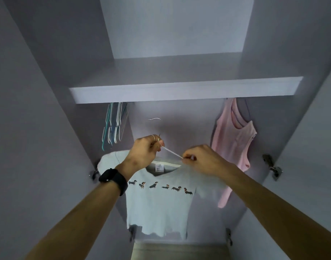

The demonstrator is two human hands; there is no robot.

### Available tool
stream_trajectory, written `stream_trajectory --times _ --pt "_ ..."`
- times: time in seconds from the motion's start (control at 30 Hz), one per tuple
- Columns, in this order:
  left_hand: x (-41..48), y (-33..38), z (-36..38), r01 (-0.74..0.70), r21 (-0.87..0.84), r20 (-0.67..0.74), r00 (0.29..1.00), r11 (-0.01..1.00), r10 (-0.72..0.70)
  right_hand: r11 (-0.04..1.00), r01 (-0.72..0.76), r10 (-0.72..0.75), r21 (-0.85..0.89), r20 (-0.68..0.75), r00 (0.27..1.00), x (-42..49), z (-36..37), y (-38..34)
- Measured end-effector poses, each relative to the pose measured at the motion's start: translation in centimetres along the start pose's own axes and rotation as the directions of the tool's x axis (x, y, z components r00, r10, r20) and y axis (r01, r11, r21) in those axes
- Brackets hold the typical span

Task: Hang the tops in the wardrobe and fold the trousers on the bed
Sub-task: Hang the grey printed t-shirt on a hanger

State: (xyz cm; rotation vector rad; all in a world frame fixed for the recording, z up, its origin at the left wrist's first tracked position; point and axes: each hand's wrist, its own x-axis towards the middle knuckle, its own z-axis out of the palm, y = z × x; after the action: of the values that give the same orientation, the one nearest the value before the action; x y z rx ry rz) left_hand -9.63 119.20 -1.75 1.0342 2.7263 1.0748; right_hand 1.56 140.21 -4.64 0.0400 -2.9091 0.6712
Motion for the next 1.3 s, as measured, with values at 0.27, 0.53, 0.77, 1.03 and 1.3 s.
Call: stream_trajectory --times 0.27,0.53,0.77,1.03,1.3 --pt "4.2 -0.4 1.5 -0.256 0.245 0.019 0.966 0.935 0.259 0.967 -0.222 0.202 -0.122 -0.157 0.967 -2.8 0.8 0.4" --pt "10.3 2.7 0.9 -0.415 0.572 -0.183 0.776 0.707 0.603 0.796 -0.594 0.562 -0.116 -0.221 0.797 -3.9 -0.1 2.7" --pt "14.1 3.6 6.0 -0.252 0.633 -0.373 0.729 0.732 0.574 0.681 -0.726 0.694 -0.093 -0.234 0.681 -1.0 -2.5 8.2" --pt "17.6 3.7 9.5 -0.214 0.602 -0.577 0.549 0.769 0.605 0.693 -0.721 0.683 -0.008 -0.315 0.659 1.3 -0.1 16.1" --pt "19.2 3.8 9.8 -0.189 0.639 -0.636 0.416 0.745 0.65 0.734 -0.677 0.615 0.063 -0.487 0.621 4.5 0.9 20.2"
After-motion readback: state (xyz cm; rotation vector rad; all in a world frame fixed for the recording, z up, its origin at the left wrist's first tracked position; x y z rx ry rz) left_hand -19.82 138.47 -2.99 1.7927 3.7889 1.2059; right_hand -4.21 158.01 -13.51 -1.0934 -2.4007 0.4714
